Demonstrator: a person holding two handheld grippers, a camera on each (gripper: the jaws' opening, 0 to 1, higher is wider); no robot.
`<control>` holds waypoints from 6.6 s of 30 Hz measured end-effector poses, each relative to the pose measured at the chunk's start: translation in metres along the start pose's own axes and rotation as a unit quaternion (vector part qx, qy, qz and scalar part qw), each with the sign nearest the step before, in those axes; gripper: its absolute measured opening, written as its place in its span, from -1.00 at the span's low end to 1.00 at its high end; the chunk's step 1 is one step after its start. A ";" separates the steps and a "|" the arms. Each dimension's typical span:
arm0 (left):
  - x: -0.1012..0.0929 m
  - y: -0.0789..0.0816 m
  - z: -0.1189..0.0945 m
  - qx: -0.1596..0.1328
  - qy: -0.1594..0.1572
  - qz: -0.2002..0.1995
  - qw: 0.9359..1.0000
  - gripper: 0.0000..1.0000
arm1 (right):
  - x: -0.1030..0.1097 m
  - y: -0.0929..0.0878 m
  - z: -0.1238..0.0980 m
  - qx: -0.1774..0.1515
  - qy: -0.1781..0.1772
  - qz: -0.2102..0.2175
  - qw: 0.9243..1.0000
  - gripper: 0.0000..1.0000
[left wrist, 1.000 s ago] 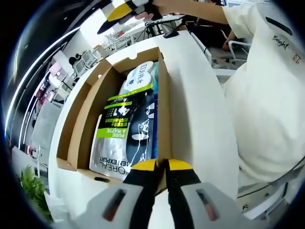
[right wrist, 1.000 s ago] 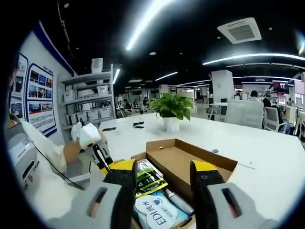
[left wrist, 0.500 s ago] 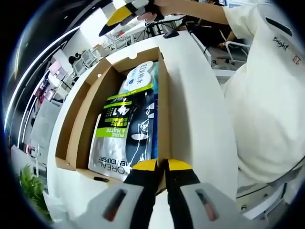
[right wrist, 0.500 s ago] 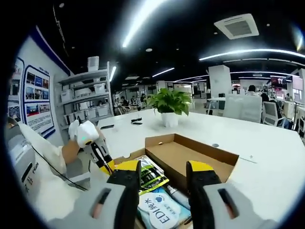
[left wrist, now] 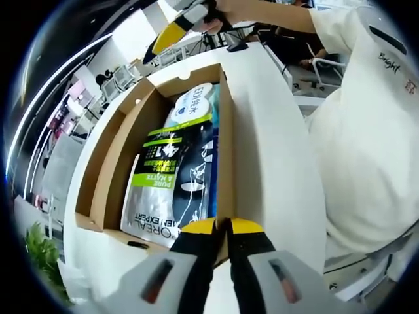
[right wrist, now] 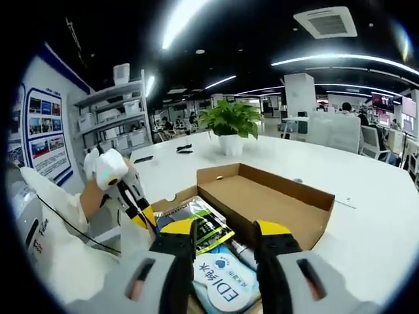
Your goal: Operate the shoe box by opening the lid, removing the specified soft item, and placing it in the target area until the item is outside and the box remains undamaged.
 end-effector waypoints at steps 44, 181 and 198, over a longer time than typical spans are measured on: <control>0.001 0.001 0.002 0.003 -0.010 -0.004 1.000 -0.90 | 0.034 -0.052 0.056 0.213 0.083 0.126 0.965 -0.29; 0.002 0.001 0.003 -0.028 -0.025 -0.025 0.999 -0.91 | 0.027 0.014 0.004 0.163 0.203 0.375 0.889 -1.00; 0.001 0.001 0.003 -0.029 -0.026 -0.013 0.999 -0.91 | 0.031 0.017 -0.029 0.139 0.221 0.375 0.890 -1.00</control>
Point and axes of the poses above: the point that each gripper's makers call its tool centre point, and the gripper's own axes: z roughly forward along the fingers, x roughly to its left, y roughly out of its top, the point moved 2 cm from there along -z, roughly backward along the fingers, and after that the axes turned 13 degrees about -y, right-handed, at the moved point
